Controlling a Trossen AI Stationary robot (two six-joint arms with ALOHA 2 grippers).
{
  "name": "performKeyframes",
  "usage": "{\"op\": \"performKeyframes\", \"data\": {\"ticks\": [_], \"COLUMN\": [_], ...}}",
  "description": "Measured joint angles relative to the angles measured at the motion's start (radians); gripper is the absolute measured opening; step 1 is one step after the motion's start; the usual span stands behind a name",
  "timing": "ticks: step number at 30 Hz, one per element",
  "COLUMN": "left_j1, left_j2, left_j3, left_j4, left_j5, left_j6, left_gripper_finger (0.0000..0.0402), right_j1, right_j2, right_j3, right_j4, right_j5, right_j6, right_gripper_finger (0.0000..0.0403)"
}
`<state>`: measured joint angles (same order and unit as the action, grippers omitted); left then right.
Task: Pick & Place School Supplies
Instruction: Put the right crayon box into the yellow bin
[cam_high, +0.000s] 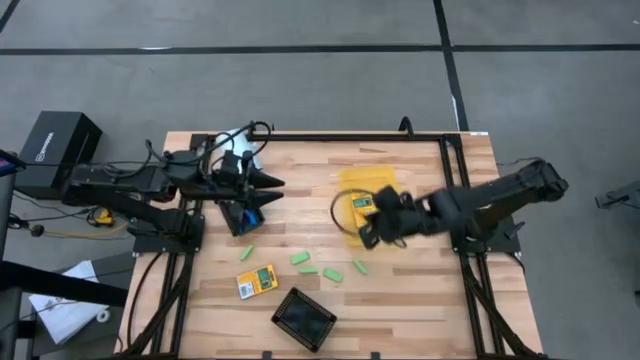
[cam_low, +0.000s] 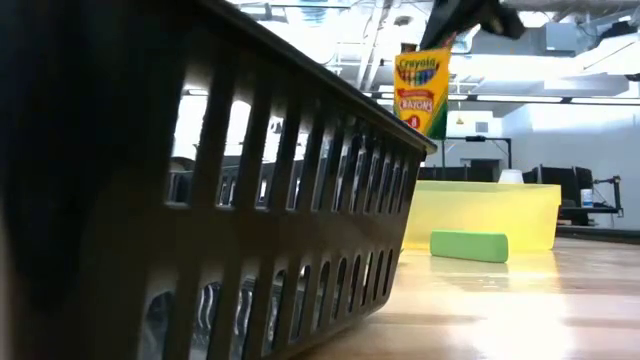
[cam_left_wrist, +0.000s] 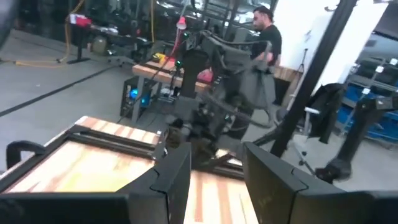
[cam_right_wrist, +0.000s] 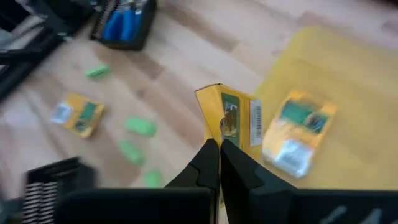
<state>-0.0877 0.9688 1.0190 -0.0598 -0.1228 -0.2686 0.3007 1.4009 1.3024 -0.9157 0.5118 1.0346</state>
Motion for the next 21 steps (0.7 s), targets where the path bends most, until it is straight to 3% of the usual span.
{"op": "performKeyframes", "data": {"ticks": [10,14,21], "left_j1": [0.014,0.035,0.082], "left_j2": [0.067,0.082,0.082], "left_j3": [-0.002,-0.002,-0.001], "left_j4": [-0.004,-0.004,0.012], "left_j5": [-0.027,-0.027,0.021], "left_j6": [0.005,0.021,0.025], "left_gripper_finger": [0.0138,0.0138,0.0138], "right_j1": [-0.340,-0.441,-0.571], "right_j2": [0.014,0.013,0.014], "right_j3": [-0.089,-0.188,-0.272], "right_j4": [0.055,0.174,0.195], "right_j5": [-0.235,-0.307,-0.366], "right_j6": [-0.317,-0.335,-0.362], "right_gripper_finger": [0.0000,0.0000,0.0000]}}
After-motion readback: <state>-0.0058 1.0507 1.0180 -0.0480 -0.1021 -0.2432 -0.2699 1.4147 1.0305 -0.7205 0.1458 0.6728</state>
